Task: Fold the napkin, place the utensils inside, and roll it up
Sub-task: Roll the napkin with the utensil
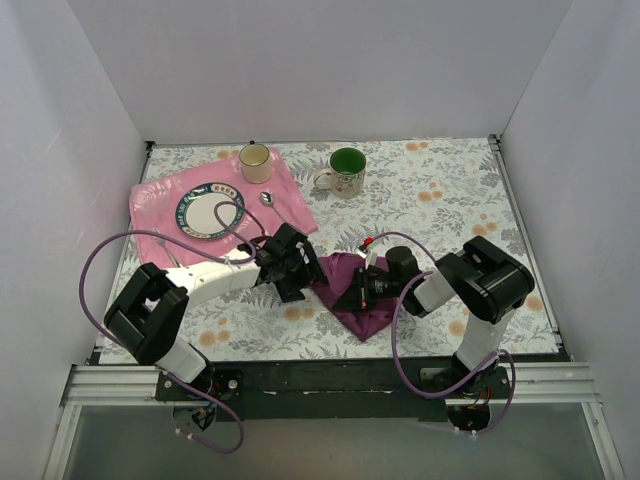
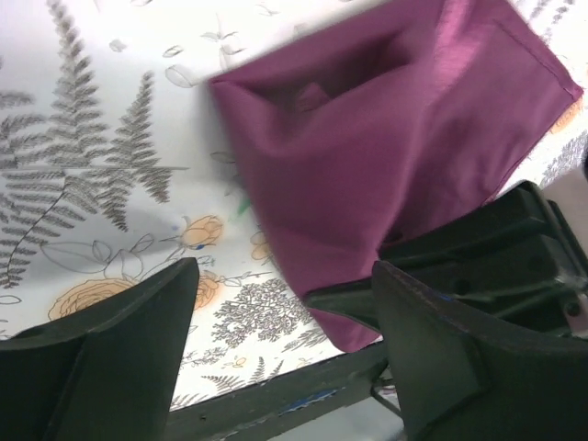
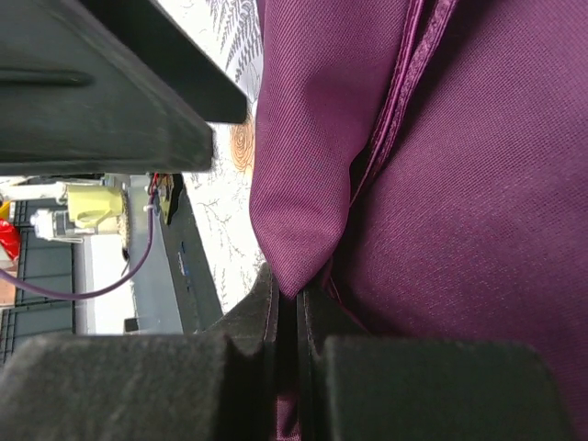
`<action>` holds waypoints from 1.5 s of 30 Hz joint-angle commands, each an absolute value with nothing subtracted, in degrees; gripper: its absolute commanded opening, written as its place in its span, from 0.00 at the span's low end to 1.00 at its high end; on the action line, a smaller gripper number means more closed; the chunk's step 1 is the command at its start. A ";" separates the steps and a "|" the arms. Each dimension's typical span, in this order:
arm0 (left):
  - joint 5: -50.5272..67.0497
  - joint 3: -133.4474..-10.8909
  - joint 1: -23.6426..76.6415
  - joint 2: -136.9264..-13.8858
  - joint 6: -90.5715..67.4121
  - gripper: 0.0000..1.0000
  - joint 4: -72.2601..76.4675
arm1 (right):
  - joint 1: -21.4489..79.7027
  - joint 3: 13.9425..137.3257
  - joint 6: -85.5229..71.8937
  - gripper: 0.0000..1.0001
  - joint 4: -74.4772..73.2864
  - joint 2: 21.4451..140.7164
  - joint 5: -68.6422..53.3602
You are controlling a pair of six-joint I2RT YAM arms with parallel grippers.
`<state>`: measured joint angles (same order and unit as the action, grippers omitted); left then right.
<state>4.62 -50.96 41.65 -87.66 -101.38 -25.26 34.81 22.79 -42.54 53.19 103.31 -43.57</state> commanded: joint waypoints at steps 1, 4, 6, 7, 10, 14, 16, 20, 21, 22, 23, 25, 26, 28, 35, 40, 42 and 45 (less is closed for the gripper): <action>8.00 -43.70 40.78 -83.42 -108.71 0.79 -15.49 | 34.54 22.41 -40.35 0.01 48.35 104.51 -44.56; 7.47 -39.64 40.61 -81.39 -110.82 0.85 -7.83 | 34.63 23.55 -39.03 0.01 44.83 103.10 -44.82; 8.08 -40.16 40.61 -83.31 -110.83 0.85 -7.38 | 34.54 24.43 -38.50 0.01 43.33 102.22 -45.17; 8.52 -40.51 40.61 -84.45 -110.74 0.85 -7.47 | 34.54 24.69 -38.41 0.01 42.90 102.13 -45.52; 8.62 -40.17 40.78 -86.40 -110.83 0.85 -5.37 | 34.63 25.40 -38.76 0.01 42.45 101.78 -46.31; 6.42 -38.76 40.87 -87.36 -111.80 0.84 -5.36 | 34.72 25.75 -39.46 0.01 42.45 100.03 -46.85; 5.46 -38.41 40.87 -88.59 -112.06 0.80 -5.45 | 34.80 26.10 -39.38 0.01 41.92 99.41 -47.11; 4.05 -38.23 40.96 -90.26 -112.06 0.64 -5.36 | 34.72 27.33 -37.62 0.01 38.94 98.35 -46.93; 3.52 -38.15 40.96 -90.61 -111.80 0.62 -5.27 | 34.80 27.51 -37.27 0.01 38.67 98.44 -47.02; 2.73 -38.14 40.96 -91.05 -111.36 0.60 -5.36 | 34.72 27.60 -36.83 0.01 38.58 98.44 -47.20; 1.16 -38.23 41.04 -91.58 -110.84 0.60 -5.27 | 34.80 27.86 -36.57 0.01 38.41 98.35 -47.20; 0.71 -38.76 41.04 -93.06 -109.96 0.61 -5.80 | 34.89 28.21 -35.26 0.01 37.54 98.70 -47.37; 0.70 -39.89 41.13 -93.60 -109.26 0.61 -5.89 | 34.89 28.65 -34.81 0.01 36.83 98.88 -47.55; -1.49 -40.78 41.83 -94.91 -107.85 0.60 -7.20 | 34.89 28.83 -32.71 0.01 36.04 98.88 -47.46; -1.67 -43.24 42.28 -101.42 -105.91 0.38 -11.25 | 34.89 30.94 -24.53 0.01 26.55 98.35 -44.83; -4.21 -46.66 42.45 -100.90 -101.53 0.20 -14.93 | 34.81 29.97 -22.85 0.01 25.84 98.79 -44.47; -5.18 -47.90 42.63 -100.11 -100.29 0.12 -16.52 | 34.89 29.79 -21.89 0.01 25.49 99.05 -44.12; -5.36 -49.65 42.63 -99.32 -97.30 0.02 -18.28 | 34.89 30.67 -19.35 0.01 21.81 98.44 -42.37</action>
